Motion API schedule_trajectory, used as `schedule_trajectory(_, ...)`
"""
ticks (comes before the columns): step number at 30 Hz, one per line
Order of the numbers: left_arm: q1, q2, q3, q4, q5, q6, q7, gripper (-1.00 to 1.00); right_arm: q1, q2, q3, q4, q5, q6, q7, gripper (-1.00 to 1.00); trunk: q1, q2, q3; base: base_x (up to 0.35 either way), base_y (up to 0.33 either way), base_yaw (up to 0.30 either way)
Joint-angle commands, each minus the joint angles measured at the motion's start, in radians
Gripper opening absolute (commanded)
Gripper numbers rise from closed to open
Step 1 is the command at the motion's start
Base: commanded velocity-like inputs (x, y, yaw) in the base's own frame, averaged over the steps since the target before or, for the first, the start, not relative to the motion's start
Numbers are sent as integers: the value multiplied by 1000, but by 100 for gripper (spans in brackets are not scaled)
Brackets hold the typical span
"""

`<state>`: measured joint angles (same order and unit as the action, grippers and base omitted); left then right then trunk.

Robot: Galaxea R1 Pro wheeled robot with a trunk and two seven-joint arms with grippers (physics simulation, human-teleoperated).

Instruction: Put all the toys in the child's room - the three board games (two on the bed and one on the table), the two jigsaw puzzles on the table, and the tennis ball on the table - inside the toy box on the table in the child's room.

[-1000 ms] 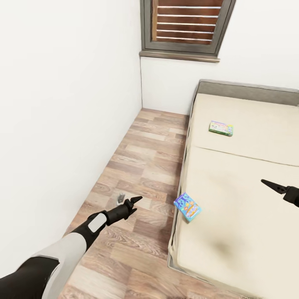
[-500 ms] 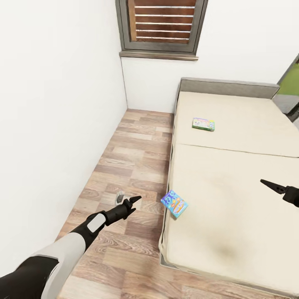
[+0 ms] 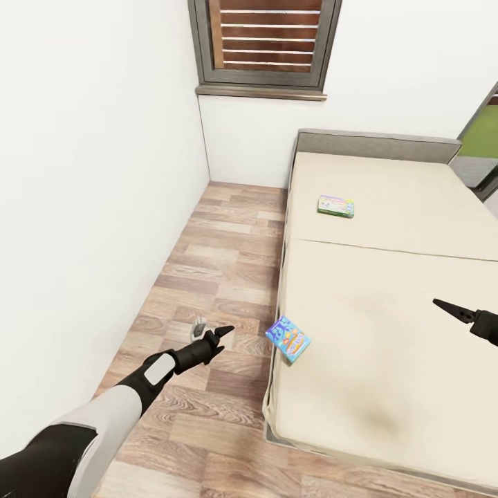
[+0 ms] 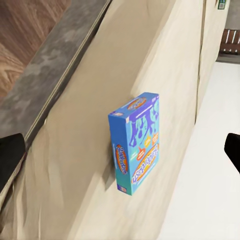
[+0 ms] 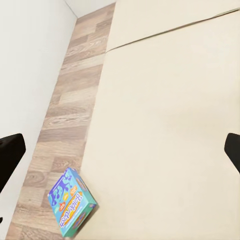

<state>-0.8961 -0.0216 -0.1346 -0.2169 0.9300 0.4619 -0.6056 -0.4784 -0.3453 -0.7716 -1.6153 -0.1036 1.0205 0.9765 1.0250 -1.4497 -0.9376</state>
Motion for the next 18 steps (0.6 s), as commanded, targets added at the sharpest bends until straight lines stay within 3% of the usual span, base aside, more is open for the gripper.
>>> schedule_trajectory(1, -2, 1, -6, 0, 11, 5, 5, 100, -1, 0, 0, 0, -5, 7, 0, 100, 0, 0, -1, 0, 0, -12)
schedule_trajectory(11, -13, 7, 5, 1, 12, 4, 21, 100, 0, 1, 2, 0, -6, 7, 0, 100, 0, 0, -1, 0, 0, -7)
schedule_trajectory(18, -21, 13, 36, 1, 11, 4, 36, 100, -1, 2, 4, 0, -5, 7, 0, 100, 0, 0, -1, 0, 0, -2)
